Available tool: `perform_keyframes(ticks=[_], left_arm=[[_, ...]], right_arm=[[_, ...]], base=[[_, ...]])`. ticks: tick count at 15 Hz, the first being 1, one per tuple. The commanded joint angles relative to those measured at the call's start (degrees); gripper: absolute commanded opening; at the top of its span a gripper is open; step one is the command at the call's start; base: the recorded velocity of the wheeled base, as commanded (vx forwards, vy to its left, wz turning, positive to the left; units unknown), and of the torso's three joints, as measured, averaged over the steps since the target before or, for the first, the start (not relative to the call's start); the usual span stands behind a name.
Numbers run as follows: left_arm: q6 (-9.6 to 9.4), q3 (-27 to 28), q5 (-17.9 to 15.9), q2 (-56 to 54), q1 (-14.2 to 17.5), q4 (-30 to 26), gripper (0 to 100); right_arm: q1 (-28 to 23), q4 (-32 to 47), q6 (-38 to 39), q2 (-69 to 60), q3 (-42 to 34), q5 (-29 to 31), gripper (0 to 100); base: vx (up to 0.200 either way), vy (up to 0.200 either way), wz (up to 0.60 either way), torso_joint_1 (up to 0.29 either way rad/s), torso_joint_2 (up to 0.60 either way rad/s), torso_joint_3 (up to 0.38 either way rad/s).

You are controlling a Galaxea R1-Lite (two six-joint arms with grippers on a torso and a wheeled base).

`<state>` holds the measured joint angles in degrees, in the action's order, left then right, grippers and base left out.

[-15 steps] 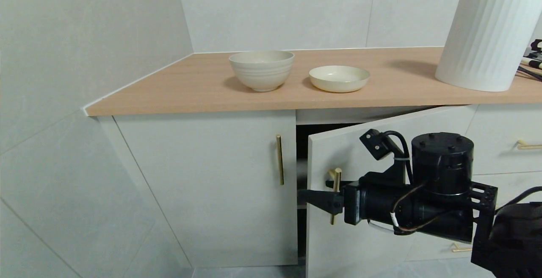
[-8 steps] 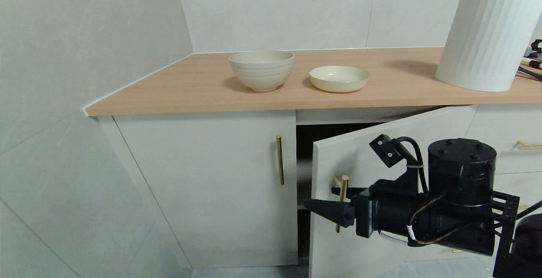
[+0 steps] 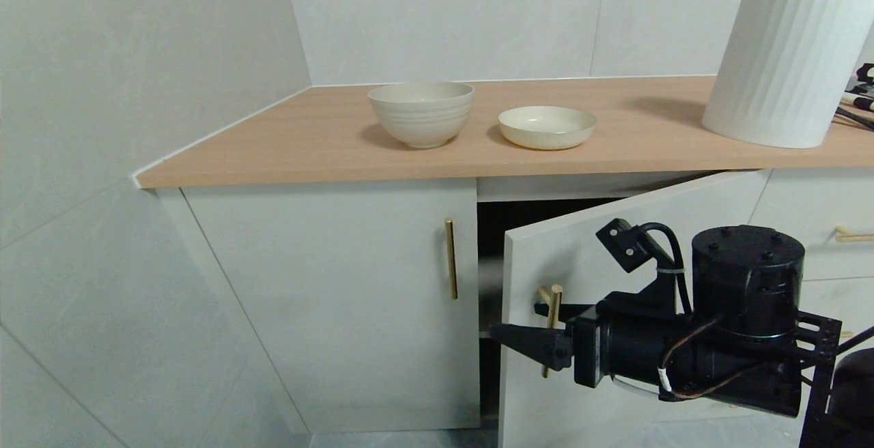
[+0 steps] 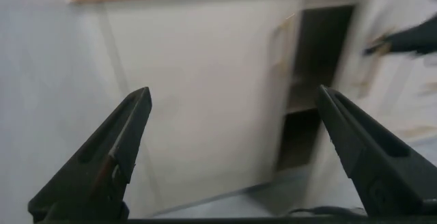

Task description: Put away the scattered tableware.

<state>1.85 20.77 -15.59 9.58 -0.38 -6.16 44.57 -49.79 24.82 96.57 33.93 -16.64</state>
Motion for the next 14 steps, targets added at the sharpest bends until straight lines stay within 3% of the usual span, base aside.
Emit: perform_keyframes(ticks=[1, 3, 6, 9, 12, 14], left_arm=[[1.4, 13.8, -6.1, 19.7, -0.6, -1.8, 100], [1.22, 17.8, -10.8, 29.9, -0.8, -0.4, 100], [1.31, 18.5, -18.2, 42.0, -2.1, 4.6, 100], [1.31, 18.5, -19.5, 50.7, -4.2, 6.2, 100], [1.75, 11.0, -19.4, 65.2, -11.8, 21.8, 100], [2.28, 7.4, -19.2, 69.5, -15.3, 27.6, 100]], right_arm=[[0.6, -0.1, 0.1, -0.3, -0.2, -0.3, 100], [0.7, -0.1, 0.1, -0.4, -0.2, -0.3, 100], [0.7, -0.1, 0.3, -1.7, -0.3, -0.3, 100], [0.7, -0.1, 0.2, -2.2, -0.4, -0.3, 100], [0.7, -0.1, 0.5, -2.0, -0.7, -0.4, 100], [0.7, -0.1, 0.5, -2.1, -0.8, -0.4, 100]], base=[[0.0, 0.0, 0.0, 0.0, 0.0, 0.0], [0.0, 0.0, 0.0, 0.0, 0.0, 0.0], [0.0, 0.0, 0.0, 0.0, 0.0, 0.0], [0.0, 0.0, 0.0, 0.0, 0.0, 0.0], [0.0, 0.0, 0.0, 0.0, 0.0, 0.0], [0.0, 0.0, 0.0, 0.0, 0.0, 0.0]])
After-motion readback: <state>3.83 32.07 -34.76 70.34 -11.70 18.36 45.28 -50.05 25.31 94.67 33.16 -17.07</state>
